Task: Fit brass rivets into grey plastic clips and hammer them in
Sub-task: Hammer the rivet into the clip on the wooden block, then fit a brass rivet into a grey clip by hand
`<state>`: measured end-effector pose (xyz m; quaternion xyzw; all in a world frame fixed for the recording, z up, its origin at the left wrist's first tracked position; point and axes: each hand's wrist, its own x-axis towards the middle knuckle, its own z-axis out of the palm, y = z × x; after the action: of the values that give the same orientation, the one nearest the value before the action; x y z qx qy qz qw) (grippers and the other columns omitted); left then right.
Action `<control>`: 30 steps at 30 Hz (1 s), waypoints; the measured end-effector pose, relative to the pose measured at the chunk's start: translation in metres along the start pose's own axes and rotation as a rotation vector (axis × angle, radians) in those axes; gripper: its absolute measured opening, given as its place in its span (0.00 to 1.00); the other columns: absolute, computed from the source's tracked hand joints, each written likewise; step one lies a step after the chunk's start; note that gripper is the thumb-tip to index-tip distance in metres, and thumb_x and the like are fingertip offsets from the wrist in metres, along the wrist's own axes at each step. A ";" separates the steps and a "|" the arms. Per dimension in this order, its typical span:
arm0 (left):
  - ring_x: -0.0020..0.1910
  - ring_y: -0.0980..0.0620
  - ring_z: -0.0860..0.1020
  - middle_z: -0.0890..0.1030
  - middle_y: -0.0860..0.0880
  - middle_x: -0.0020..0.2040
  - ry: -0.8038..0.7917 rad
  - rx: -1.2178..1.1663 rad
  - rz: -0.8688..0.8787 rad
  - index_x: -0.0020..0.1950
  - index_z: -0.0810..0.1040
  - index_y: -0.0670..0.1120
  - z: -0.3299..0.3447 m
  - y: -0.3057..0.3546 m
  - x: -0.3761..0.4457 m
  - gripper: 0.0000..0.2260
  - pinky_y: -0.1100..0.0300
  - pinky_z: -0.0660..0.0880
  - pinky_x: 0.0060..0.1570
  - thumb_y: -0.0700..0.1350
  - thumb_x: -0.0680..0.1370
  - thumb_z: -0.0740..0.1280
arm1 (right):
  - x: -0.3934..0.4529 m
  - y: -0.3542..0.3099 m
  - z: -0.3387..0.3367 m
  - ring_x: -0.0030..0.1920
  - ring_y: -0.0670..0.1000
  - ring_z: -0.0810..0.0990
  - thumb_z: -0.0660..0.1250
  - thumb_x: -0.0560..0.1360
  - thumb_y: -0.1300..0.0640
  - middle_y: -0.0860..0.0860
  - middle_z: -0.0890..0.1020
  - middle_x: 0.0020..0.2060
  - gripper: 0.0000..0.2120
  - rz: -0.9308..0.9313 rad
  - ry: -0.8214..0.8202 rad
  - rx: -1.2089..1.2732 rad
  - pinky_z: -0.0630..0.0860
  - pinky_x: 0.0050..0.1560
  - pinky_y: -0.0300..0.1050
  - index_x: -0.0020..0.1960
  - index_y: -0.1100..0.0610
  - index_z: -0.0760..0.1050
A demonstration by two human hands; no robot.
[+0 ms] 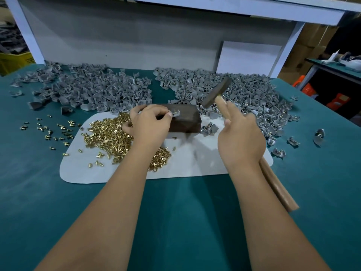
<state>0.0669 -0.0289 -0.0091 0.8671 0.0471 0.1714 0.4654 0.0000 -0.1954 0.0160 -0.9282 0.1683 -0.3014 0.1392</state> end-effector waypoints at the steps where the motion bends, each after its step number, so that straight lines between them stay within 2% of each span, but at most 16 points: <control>1: 0.70 0.57 0.58 0.75 0.68 0.49 -0.013 -0.020 -0.012 0.42 0.80 0.59 -0.001 0.001 0.000 0.04 0.52 0.50 0.59 0.53 0.77 0.68 | 0.002 0.003 0.001 0.29 0.51 0.63 0.60 0.77 0.60 0.54 0.69 0.44 0.21 0.030 -0.027 -0.009 0.53 0.27 0.41 0.68 0.45 0.67; 5: 0.69 0.57 0.58 0.75 0.67 0.51 -0.044 -0.068 -0.024 0.41 0.79 0.59 -0.005 0.002 -0.001 0.05 0.53 0.49 0.57 0.52 0.77 0.68 | 0.005 0.010 0.007 0.38 0.59 0.70 0.60 0.76 0.61 0.58 0.76 0.49 0.17 0.095 -0.120 -0.046 0.58 0.31 0.44 0.63 0.51 0.70; 9: 0.69 0.56 0.58 0.76 0.67 0.51 -0.052 -0.079 -0.016 0.43 0.80 0.58 -0.007 0.003 -0.004 0.05 0.51 0.51 0.60 0.52 0.78 0.67 | 0.006 0.013 0.014 0.39 0.58 0.70 0.59 0.75 0.61 0.57 0.79 0.46 0.10 0.101 -0.194 -0.070 0.63 0.35 0.44 0.55 0.54 0.74; 16: 0.69 0.54 0.58 0.75 0.66 0.50 -0.051 -0.038 0.005 0.42 0.79 0.59 -0.008 0.003 -0.006 0.05 0.50 0.52 0.61 0.53 0.78 0.67 | 0.004 0.010 0.019 0.45 0.59 0.79 0.61 0.76 0.57 0.56 0.80 0.46 0.08 0.026 -0.174 -0.166 0.64 0.37 0.43 0.52 0.57 0.76; 19: 0.68 0.54 0.59 0.74 0.67 0.50 -0.050 -0.028 0.008 0.42 0.79 0.59 -0.007 0.003 -0.005 0.05 0.49 0.53 0.61 0.53 0.78 0.67 | 0.002 0.009 0.020 0.47 0.60 0.78 0.61 0.75 0.58 0.55 0.80 0.44 0.08 -0.024 -0.148 -0.184 0.64 0.37 0.43 0.51 0.57 0.78; 21: 0.68 0.54 0.59 0.74 0.67 0.49 -0.047 -0.012 0.008 0.43 0.79 0.60 -0.007 0.003 -0.004 0.04 0.49 0.53 0.61 0.54 0.78 0.67 | 0.000 0.010 0.020 0.49 0.59 0.74 0.62 0.75 0.58 0.55 0.80 0.43 0.09 -0.054 -0.127 -0.174 0.62 0.38 0.44 0.50 0.58 0.79; 23: 0.68 0.54 0.59 0.73 0.69 0.47 -0.042 -0.015 0.022 0.42 0.79 0.60 -0.006 0.002 -0.004 0.05 0.48 0.53 0.61 0.54 0.77 0.67 | 0.000 0.011 0.021 0.50 0.58 0.71 0.61 0.75 0.58 0.55 0.81 0.44 0.10 -0.073 -0.127 -0.188 0.62 0.40 0.46 0.51 0.58 0.80; 25: 0.69 0.53 0.59 0.75 0.67 0.49 -0.029 -0.008 0.045 0.41 0.79 0.60 -0.005 0.001 -0.004 0.05 0.47 0.53 0.62 0.54 0.77 0.67 | 0.000 0.009 0.023 0.51 0.59 0.71 0.62 0.76 0.56 0.55 0.80 0.48 0.11 -0.098 -0.106 -0.190 0.64 0.46 0.48 0.54 0.56 0.80; 28: 0.70 0.51 0.60 0.79 0.63 0.55 0.038 0.121 0.144 0.44 0.80 0.60 -0.005 0.001 -0.006 0.04 0.44 0.52 0.64 0.55 0.77 0.67 | -0.004 -0.004 0.022 0.52 0.58 0.72 0.63 0.77 0.58 0.55 0.80 0.50 0.13 -0.229 0.016 0.107 0.67 0.53 0.50 0.60 0.56 0.78; 30: 0.69 0.50 0.62 0.80 0.61 0.55 0.089 0.218 0.251 0.46 0.81 0.59 -0.004 0.001 -0.007 0.04 0.41 0.53 0.65 0.55 0.77 0.67 | -0.011 -0.019 0.023 0.53 0.55 0.74 0.63 0.77 0.61 0.54 0.81 0.50 0.16 -0.312 -0.008 0.333 0.70 0.56 0.50 0.64 0.58 0.76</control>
<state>0.0585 -0.0280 -0.0079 0.9030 -0.0227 0.2605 0.3410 0.0100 -0.1698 -0.0005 -0.9084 -0.0298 -0.3391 0.2428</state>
